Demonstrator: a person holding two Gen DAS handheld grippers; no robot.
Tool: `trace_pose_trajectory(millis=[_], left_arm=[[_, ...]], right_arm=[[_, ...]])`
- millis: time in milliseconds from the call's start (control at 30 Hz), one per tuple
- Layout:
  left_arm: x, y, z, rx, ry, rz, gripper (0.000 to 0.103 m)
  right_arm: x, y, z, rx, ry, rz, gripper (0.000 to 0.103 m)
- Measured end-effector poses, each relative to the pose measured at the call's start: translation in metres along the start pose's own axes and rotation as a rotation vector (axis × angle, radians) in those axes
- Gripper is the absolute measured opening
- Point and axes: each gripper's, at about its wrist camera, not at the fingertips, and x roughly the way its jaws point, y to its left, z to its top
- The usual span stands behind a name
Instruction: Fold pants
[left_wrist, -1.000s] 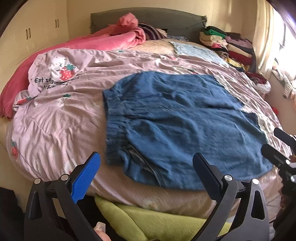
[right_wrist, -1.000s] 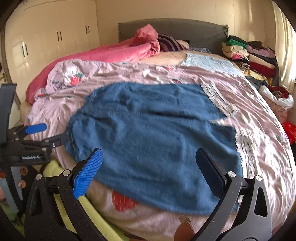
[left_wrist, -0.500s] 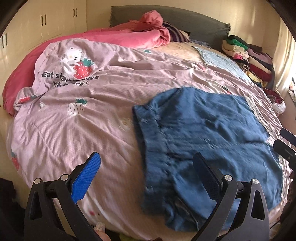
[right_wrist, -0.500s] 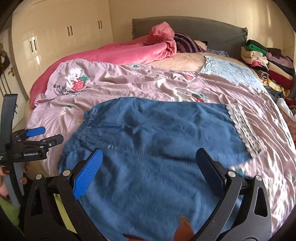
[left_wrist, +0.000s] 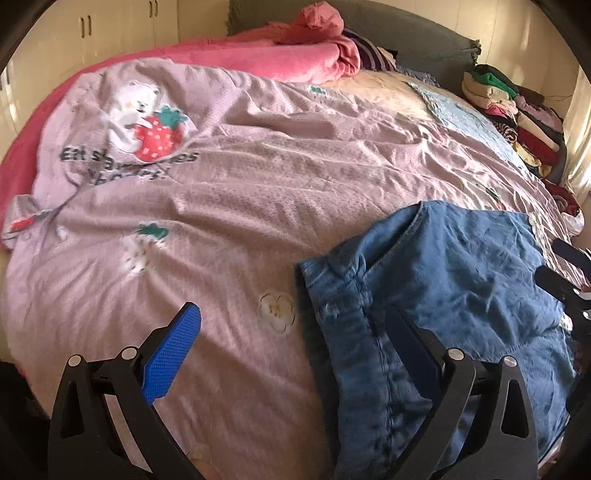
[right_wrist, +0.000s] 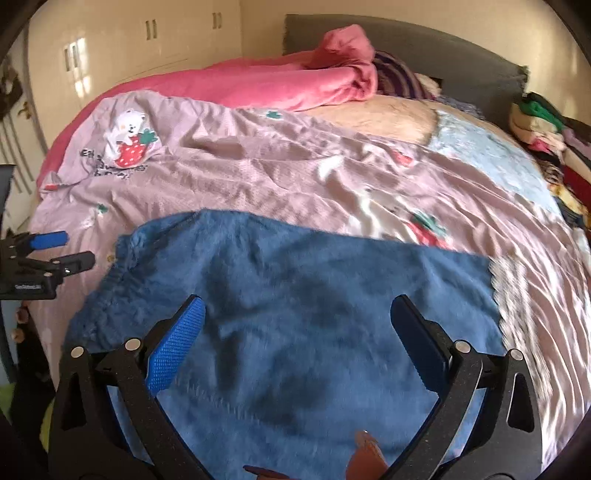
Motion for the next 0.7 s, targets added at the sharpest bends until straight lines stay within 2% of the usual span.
trace_pose_trajectory(millis=[167,433,567,633,667,700], left_arm=[[0.034,0.002,0.016,0.026,0.042,0.009,0.099],[0.058,0.004,0.023,0.077,0.01,-0.014,0.099],[0.058,-0.002,0.022,0.12,-0.036,-0.024,0.096],[0.061,-0.007,0.02,0.146,-0.023,-0.067,0.065],[0.063,-0.01,0.019,0.148,-0.007,-0.117,0.056],[0.064,-0.011,0.019,0.146,-0.002,-0.153,0.037]], right_arm=[[0.035,0.0,0.025,-0.074,0.042,0.015,0.095],[0.082,0.002,0.044,-0.17,0.111,-0.006,0.095],[0.093,0.008,0.046,-0.221,0.127,-0.007,0.095],[0.097,0.013,0.046,-0.253,0.138,-0.001,0.095],[0.099,0.014,0.046,-0.262,0.142,0.004,0.095],[0.102,0.015,0.046,-0.271,0.149,0.006,0.095]])
